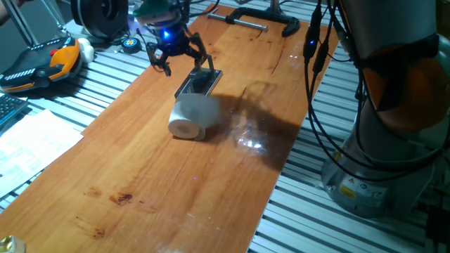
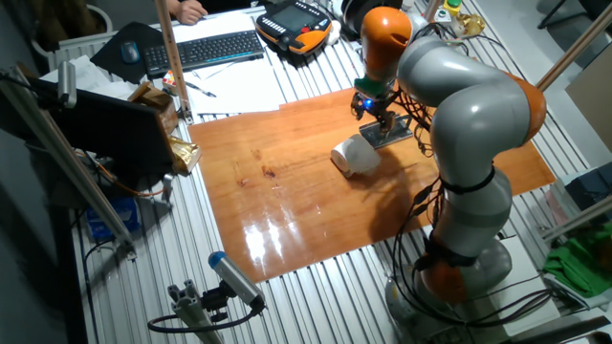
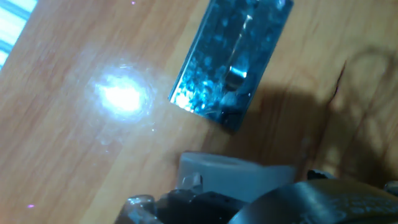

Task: Take the roll of paper down from the shelf

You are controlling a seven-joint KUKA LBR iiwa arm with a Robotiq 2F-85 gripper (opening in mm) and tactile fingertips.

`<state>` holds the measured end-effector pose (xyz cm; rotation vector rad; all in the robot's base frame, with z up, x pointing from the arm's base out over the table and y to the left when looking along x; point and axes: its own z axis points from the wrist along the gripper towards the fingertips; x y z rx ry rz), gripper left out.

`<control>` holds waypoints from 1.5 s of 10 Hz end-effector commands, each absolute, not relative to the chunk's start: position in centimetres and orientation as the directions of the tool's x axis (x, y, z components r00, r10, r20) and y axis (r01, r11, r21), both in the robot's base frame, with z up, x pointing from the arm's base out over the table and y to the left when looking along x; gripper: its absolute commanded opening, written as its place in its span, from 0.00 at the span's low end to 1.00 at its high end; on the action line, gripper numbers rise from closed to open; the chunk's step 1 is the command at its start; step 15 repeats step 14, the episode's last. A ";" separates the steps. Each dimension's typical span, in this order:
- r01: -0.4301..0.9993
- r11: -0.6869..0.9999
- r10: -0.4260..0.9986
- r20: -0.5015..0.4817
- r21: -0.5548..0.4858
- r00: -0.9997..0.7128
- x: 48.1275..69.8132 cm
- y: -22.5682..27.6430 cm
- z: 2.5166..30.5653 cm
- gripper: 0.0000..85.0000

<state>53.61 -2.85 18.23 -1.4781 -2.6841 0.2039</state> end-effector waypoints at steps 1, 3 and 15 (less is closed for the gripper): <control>0.797 0.585 0.806 0.005 -0.151 -0.591 53.5 -3.2 18.6 0.94; 0.758 0.638 0.766 0.015 -0.139 -0.642 53.5 -3.9 19.1 0.73; 0.482 0.874 0.485 0.044 -0.061 -0.874 54.0 -5.7 19.9 0.01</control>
